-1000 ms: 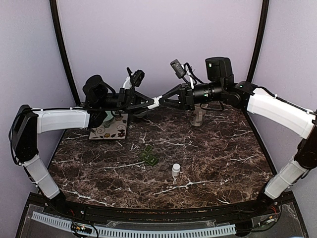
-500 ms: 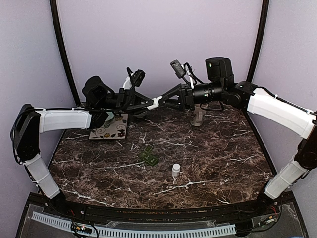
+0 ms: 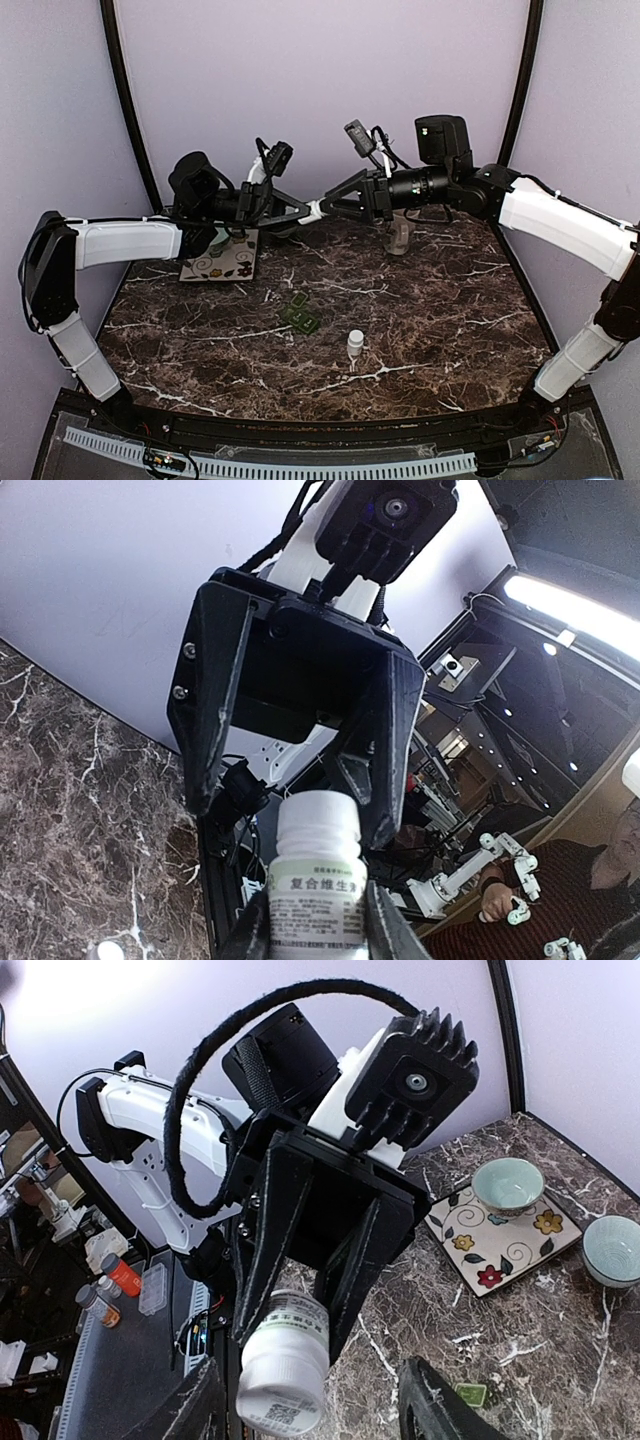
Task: Sort the pills into containers
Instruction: Unscrew the lid of the pill bottle.
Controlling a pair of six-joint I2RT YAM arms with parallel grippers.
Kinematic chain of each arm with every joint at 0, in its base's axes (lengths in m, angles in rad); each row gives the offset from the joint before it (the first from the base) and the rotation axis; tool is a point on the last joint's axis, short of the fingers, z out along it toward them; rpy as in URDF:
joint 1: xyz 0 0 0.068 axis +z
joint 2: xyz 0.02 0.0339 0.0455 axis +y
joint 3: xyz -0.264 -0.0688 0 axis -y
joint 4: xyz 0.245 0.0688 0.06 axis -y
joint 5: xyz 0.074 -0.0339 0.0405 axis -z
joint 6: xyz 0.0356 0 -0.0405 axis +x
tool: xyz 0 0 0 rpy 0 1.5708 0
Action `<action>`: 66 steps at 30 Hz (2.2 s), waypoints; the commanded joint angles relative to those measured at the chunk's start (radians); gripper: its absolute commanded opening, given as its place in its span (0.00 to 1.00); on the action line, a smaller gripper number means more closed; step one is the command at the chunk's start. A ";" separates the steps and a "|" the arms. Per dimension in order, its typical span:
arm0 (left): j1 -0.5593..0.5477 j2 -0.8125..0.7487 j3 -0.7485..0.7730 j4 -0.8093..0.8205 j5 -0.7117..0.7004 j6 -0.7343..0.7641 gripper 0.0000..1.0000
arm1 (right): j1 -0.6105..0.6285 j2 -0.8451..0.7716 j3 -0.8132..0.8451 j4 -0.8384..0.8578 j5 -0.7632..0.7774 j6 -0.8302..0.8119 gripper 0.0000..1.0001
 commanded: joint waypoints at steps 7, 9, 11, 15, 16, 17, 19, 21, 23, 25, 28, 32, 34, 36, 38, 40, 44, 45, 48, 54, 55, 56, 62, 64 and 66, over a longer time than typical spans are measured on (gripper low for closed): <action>0.006 -0.089 0.023 -0.189 -0.048 0.221 0.00 | -0.006 -0.030 -0.054 0.100 0.002 0.110 0.60; 0.006 -0.096 0.022 -0.218 -0.061 0.252 0.00 | -0.005 -0.035 -0.063 0.113 0.003 0.126 0.60; 0.006 -0.105 0.017 -0.235 -0.075 0.277 0.00 | -0.005 -0.036 -0.065 0.118 0.006 0.141 0.60; 0.006 -0.124 0.016 -0.301 -0.104 0.339 0.00 | -0.010 -0.042 -0.076 0.162 0.018 0.204 0.60; 0.006 -0.131 0.016 -0.326 -0.111 0.362 0.00 | -0.012 -0.042 -0.079 0.177 0.020 0.231 0.60; 0.006 -0.138 0.016 -0.352 -0.119 0.385 0.00 | -0.015 -0.043 -0.080 0.188 0.026 0.259 0.60; 0.006 -0.153 0.014 -0.402 -0.144 0.442 0.00 | -0.022 -0.039 -0.077 0.211 0.022 0.321 0.60; 0.006 -0.173 0.009 -0.446 -0.174 0.490 0.00 | -0.028 -0.034 -0.066 0.218 0.024 0.378 0.60; 0.005 -0.189 0.002 -0.478 -0.202 0.531 0.00 | -0.032 -0.026 -0.052 0.211 0.027 0.433 0.60; 0.004 -0.203 -0.004 -0.496 -0.227 0.557 0.00 | -0.035 -0.010 -0.034 0.185 0.036 0.466 0.60; 0.001 -0.215 -0.009 -0.516 -0.252 0.587 0.00 | -0.036 0.005 -0.018 0.159 0.045 0.504 0.59; -0.009 -0.225 -0.001 -0.570 -0.283 0.648 0.00 | -0.036 0.020 -0.012 0.168 0.035 0.556 0.59; -0.010 -0.227 0.005 -0.605 -0.302 0.680 0.00 | -0.036 0.025 -0.012 0.183 0.028 0.587 0.59; -0.010 -0.228 0.008 -0.628 -0.319 0.705 0.00 | -0.036 0.030 -0.012 0.187 0.021 0.609 0.59; -0.039 -0.231 0.010 -0.643 -0.335 0.723 0.00 | -0.036 0.034 -0.013 0.185 0.017 0.623 0.59; -0.043 -0.233 0.011 -0.651 -0.352 0.739 0.00 | -0.036 0.036 -0.015 0.177 0.016 0.630 0.58; -0.047 -0.230 0.018 -0.662 -0.368 0.758 0.00 | -0.035 0.042 -0.016 0.162 0.012 0.637 0.58; -0.049 -0.229 0.020 -0.665 -0.372 0.763 0.00 | -0.035 0.045 -0.014 0.155 0.012 0.637 0.58; -0.051 -0.228 0.026 -0.676 -0.388 0.778 0.00 | -0.033 0.046 -0.015 0.138 0.017 0.631 0.58; -0.052 -0.232 0.029 -0.695 -0.416 0.801 0.00 | -0.033 0.050 -0.017 0.119 0.016 0.623 0.57; -0.052 -0.231 0.030 -0.696 -0.418 0.804 0.00 | -0.033 0.052 -0.018 0.119 0.014 0.623 0.57; -0.051 -0.230 0.031 -0.697 -0.420 0.805 0.00 | -0.033 0.052 -0.017 0.116 0.013 0.623 0.57; -0.052 -0.226 0.037 -0.701 -0.431 0.816 0.00 | -0.033 0.057 -0.017 0.114 0.002 0.621 0.57; -0.052 -0.222 0.042 -0.703 -0.433 0.820 0.00 | -0.034 0.057 -0.017 0.114 -0.001 0.622 0.56; -0.052 -0.217 0.050 -0.708 -0.432 0.823 0.00 | -0.034 0.085 -0.017 0.114 -0.003 0.623 0.55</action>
